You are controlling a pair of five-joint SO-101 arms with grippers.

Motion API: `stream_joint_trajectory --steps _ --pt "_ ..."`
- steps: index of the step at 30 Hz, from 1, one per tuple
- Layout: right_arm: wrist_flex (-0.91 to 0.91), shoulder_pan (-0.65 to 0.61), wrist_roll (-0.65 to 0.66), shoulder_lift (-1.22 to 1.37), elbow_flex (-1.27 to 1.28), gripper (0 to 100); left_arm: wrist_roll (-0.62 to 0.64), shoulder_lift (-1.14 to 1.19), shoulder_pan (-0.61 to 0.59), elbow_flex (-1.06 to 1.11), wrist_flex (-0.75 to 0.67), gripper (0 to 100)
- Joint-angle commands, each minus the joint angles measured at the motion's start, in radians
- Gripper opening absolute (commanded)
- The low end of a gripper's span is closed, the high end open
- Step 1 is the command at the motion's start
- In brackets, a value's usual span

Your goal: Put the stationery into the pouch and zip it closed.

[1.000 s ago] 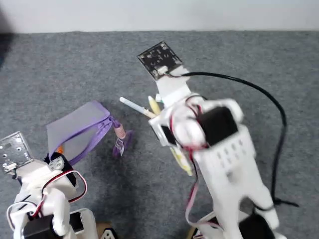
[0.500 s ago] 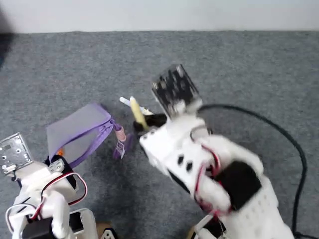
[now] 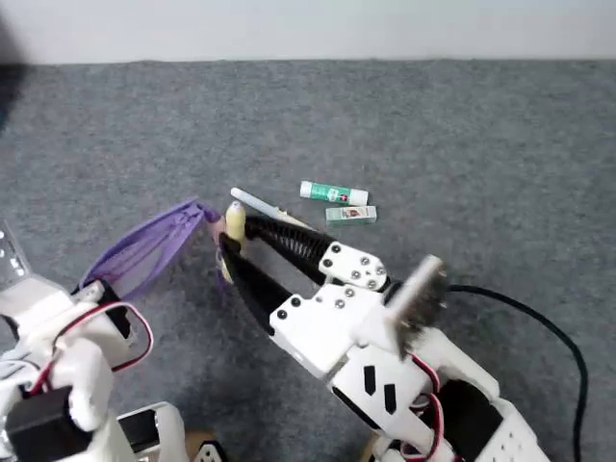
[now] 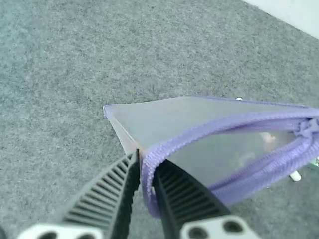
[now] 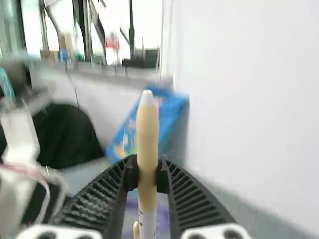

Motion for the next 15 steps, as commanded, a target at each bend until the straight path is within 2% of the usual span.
stream_joint_trajectory --steps 1,5,8,11,15 --pt "-0.154 -0.007 0.015 0.077 -0.008 0.8 0.015 0.012 0.029 -0.073 0.002 1" --pt "-0.328 -0.035 0.018 0.173 -0.009 0.8 0.034 0.017 0.12 -0.071 0.017 1" --pt "-0.404 -0.087 0.048 0.24 -0.009 0.8 0.121 0.018 0.15 -0.067 0.018 1" --pt "-0.441 -0.13 0.052 0.297 -0.009 0.8 0.135 0.018 0.149 -0.067 0.018 1" --pt "-0.443 -0.127 0.049 0.355 0.011 0.8 0.135 0.018 0.147 -0.067 0.018 1"
